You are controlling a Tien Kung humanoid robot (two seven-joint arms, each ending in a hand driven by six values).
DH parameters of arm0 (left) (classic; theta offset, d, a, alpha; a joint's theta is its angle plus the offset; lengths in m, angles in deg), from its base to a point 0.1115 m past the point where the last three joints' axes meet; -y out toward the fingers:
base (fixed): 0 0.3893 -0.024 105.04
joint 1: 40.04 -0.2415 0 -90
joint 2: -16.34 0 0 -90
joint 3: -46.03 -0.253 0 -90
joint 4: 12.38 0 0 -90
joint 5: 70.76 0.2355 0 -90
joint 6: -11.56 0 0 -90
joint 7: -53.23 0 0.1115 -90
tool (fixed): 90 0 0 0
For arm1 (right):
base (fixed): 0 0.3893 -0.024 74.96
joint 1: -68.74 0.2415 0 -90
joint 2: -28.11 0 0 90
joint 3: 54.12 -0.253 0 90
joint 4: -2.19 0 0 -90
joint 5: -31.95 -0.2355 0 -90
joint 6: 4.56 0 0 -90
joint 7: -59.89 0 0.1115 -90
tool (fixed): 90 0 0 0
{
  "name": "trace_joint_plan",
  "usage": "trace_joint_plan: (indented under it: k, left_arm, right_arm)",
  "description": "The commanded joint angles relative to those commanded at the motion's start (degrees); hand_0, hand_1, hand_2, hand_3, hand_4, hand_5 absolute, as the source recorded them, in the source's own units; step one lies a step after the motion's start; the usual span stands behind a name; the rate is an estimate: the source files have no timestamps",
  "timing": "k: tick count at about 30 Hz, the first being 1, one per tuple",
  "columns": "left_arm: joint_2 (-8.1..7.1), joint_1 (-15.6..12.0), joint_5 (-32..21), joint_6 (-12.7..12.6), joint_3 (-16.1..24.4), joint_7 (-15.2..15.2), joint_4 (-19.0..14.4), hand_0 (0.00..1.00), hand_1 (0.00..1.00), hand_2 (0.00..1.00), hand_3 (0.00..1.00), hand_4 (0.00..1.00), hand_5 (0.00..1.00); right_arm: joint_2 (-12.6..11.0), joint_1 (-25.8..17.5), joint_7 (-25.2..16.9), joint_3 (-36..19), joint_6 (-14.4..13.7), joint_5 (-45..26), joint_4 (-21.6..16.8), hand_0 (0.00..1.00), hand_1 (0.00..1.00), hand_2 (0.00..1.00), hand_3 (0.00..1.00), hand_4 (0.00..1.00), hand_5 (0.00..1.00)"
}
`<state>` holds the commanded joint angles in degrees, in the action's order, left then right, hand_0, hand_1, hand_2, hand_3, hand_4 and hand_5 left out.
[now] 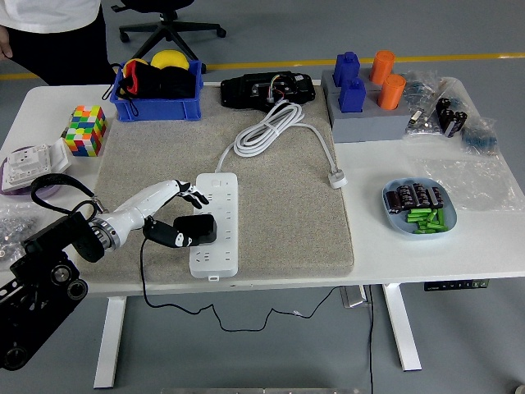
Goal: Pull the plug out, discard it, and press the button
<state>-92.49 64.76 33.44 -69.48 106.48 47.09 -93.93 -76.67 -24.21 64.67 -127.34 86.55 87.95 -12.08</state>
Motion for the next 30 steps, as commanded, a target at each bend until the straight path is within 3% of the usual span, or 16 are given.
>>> trace_joint_plan:
  k: [2,3,15,16,20,21,30]
  left_arm:
    - [0.08,0.16,0.20,0.11,-0.28,-0.22,0.41,0.646,0.559,0.481,0.551,0.820,0.002]
    - [0.09,0.20,0.26,0.19,-0.44,-0.32,0.58,0.583,0.524,0.454,0.544,0.803,0.002]
    - [0.09,0.47,-0.37,-0.09,-1.07,-0.49,1.19,0.578,0.518,0.452,0.550,0.791,0.002]
    - [0.10,0.45,-0.45,-0.24,-1.08,-0.44,1.20,0.517,0.439,0.426,0.539,0.770,0.002]
    - [0.17,0.44,-1.12,-0.83,-1.10,-0.59,1.21,0.517,0.439,0.426,0.539,0.770,0.002]
    - [0.19,0.43,-1.63,-0.64,-1.09,-0.90,1.22,0.307,0.265,0.306,0.421,0.633,0.002]
    - [0.23,0.29,-3.66,-0.11,-0.52,-1.30,1.10,0.292,0.252,0.287,0.375,0.626,0.002]
  right_arm:
    - [0.00,0.07,0.01,0.07,0.01,-0.03,-0.01,0.727,0.679,0.660,0.647,0.746,0.608]
    - [-0.01,0.10,0.00,0.11,0.02,-0.05,-0.04,0.727,0.680,0.660,0.647,0.746,0.607]
    - [-0.18,0.03,-0.03,0.30,-0.01,-0.08,-0.01,0.727,0.679,0.659,0.647,0.745,0.607]
    - [-0.17,0.03,-0.03,0.31,-0.01,-0.09,-0.03,0.726,0.679,0.660,0.646,0.745,0.607]
    - [-0.15,-0.04,-0.05,0.36,-0.02,-0.08,-0.05,0.726,0.679,0.660,0.646,0.745,0.607]
    - [-0.14,-0.10,-0.05,0.36,-0.02,-0.06,-0.05,0.726,0.679,0.659,0.647,0.745,0.606]
    - [-0.03,-0.16,-0.06,0.07,-0.04,0.03,-0.02,0.726,0.679,0.660,0.647,0.746,0.607]
